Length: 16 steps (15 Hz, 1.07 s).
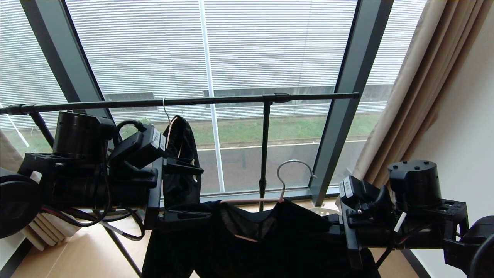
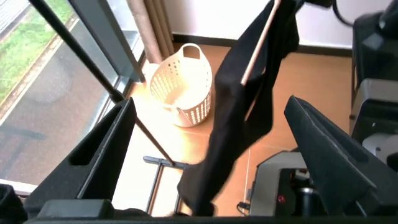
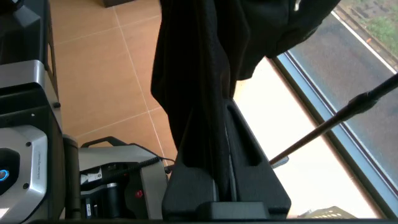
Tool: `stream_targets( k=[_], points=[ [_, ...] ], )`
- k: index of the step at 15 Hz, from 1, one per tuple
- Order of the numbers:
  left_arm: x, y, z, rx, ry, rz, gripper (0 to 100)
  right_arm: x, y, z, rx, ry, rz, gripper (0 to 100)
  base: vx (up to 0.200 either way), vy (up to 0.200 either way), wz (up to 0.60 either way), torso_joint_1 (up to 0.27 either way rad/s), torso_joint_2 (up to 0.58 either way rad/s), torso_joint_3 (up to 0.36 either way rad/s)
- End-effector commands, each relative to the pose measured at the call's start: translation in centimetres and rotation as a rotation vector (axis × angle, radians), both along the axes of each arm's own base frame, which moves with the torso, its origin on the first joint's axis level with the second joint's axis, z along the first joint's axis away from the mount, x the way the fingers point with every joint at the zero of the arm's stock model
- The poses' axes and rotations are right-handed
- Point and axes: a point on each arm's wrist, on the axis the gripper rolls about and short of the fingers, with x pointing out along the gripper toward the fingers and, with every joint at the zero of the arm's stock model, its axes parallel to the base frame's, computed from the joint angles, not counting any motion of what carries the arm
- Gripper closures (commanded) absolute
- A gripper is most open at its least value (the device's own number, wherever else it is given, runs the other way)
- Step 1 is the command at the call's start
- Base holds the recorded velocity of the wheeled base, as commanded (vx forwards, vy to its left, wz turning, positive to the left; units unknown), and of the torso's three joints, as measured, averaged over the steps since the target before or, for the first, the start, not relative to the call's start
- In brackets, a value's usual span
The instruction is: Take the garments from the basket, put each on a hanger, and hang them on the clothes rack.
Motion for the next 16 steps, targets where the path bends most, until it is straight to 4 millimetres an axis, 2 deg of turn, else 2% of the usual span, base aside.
stream_targets(
  k=[1, 12, 16],
  points=[
    [0.0, -0.1, -0.6, 0.0, 0.024, -0.013, 0, 0.0, 0.1, 0.0, 0.009, 0.003, 0.019, 100, 0.0, 0.0, 0.0, 0.0, 0.0, 0.0],
    [-0.1, 0.3, -1.6, -0.002, 0.052, -0.03, 0, 0.2, -0.7, 0.0, 0.041, -0.011, 0.073, 100, 0.0, 0.0, 0.0, 0.0, 0.0, 0.0],
    [0.0, -0.7, -2.2, 0.005, 0.072, -0.066, 0, 0.1, -0.7, 0.2, 0.063, -0.011, 0.107, 100, 0.0, 0.0, 0.0, 0.0, 0.0, 0.0]
  ],
)
